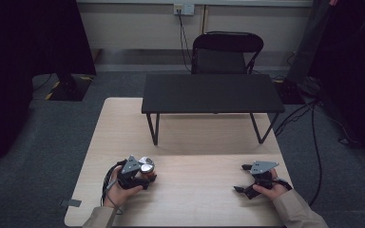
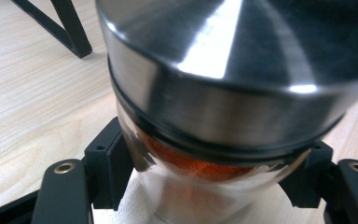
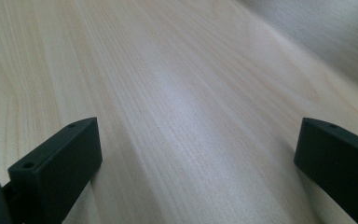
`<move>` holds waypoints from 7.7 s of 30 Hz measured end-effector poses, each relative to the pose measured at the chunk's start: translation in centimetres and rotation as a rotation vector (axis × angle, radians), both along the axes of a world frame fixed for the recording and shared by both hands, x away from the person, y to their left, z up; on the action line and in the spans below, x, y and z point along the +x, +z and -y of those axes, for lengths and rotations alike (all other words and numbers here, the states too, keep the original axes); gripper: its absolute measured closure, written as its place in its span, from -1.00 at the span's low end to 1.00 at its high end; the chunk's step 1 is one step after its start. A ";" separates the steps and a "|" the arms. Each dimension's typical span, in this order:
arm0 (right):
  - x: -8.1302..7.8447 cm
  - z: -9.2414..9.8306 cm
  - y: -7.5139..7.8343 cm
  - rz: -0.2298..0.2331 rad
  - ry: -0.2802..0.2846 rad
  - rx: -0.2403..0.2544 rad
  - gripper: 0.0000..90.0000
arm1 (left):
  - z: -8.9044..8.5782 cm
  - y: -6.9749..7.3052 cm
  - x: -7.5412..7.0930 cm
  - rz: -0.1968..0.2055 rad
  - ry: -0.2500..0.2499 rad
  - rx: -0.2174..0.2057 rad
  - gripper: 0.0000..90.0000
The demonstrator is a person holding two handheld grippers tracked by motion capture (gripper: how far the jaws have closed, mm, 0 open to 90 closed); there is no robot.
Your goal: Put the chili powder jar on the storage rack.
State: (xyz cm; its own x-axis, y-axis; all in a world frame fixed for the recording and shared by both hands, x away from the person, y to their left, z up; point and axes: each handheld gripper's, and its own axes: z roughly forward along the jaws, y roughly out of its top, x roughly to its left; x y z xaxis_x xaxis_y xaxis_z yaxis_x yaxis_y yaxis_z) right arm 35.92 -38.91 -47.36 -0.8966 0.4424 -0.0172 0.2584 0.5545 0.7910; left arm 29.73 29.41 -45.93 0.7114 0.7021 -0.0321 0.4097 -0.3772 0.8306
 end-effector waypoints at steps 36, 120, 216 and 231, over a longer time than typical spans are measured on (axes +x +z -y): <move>0.0 0.0 -0.1 0.001 -0.001 0.004 -1.00 | 0.7 4.1 0.3 0.013 -0.033 -0.002 -0.31; -0.5 -0.1 -0.2 0.003 -0.019 0.007 -1.00 | 5.7 22.6 11.2 0.090 -0.092 -0.043 -0.31; -1.7 -0.1 -0.3 0.006 -0.042 0.013 -1.00 | 13.1 21.6 18.8 0.043 0.101 0.011 -0.32; -1.8 -0.1 -0.3 0.007 -0.040 0.014 -1.00 | 11.9 22.2 16.7 0.052 0.112 0.013 -0.97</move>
